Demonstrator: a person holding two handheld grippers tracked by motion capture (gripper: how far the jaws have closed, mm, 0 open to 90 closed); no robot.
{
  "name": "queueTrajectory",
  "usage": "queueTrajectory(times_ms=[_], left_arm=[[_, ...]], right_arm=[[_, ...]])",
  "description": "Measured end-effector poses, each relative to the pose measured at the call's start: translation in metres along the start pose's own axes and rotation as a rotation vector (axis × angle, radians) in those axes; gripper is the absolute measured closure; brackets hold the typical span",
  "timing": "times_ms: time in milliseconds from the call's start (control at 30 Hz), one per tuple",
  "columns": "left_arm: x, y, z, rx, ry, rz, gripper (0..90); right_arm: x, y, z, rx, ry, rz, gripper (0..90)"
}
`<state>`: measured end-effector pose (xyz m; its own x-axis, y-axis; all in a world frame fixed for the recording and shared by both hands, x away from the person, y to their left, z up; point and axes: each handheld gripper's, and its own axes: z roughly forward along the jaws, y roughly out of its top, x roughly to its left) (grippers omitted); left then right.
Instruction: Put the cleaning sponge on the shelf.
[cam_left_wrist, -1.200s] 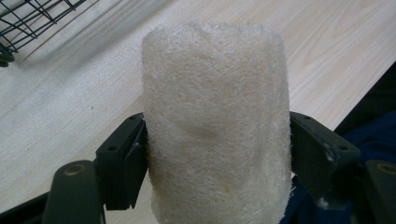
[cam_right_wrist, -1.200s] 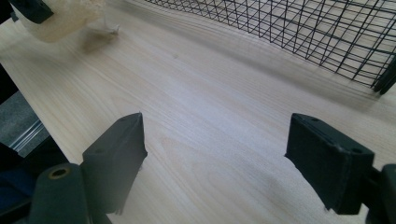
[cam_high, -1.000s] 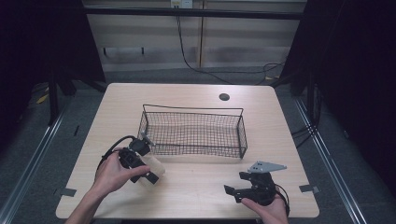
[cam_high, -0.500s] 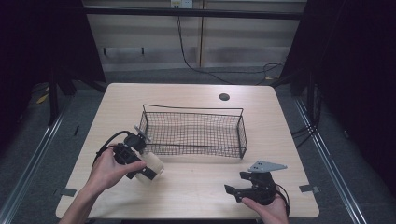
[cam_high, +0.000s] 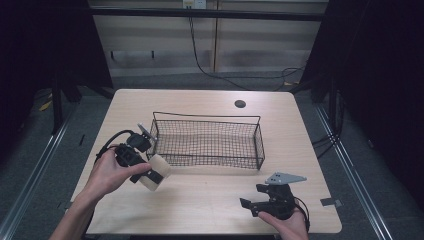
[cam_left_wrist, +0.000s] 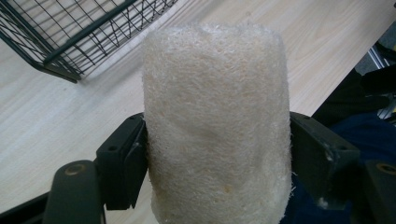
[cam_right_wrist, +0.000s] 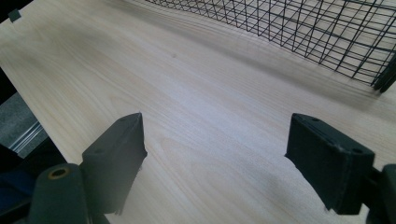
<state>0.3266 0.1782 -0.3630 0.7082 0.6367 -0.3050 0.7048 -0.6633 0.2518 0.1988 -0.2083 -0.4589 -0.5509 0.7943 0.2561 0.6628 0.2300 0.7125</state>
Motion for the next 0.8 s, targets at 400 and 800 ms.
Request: queueTrajectory(times_ms=[400, 800], left_arm=[[-0.013, 0.015, -0.022, -0.026, 0.029, -0.011, 26.3], [-0.015, 0.03, -0.034, -0.047, 0.067, -0.052, 26.3]], right_arm=[[0.001, -0.001, 0.0, -0.002, 0.002, -0.015, 19.1], [0.002, 0.0, 0.0, 0.006, -0.002, -0.01, 19.1]])
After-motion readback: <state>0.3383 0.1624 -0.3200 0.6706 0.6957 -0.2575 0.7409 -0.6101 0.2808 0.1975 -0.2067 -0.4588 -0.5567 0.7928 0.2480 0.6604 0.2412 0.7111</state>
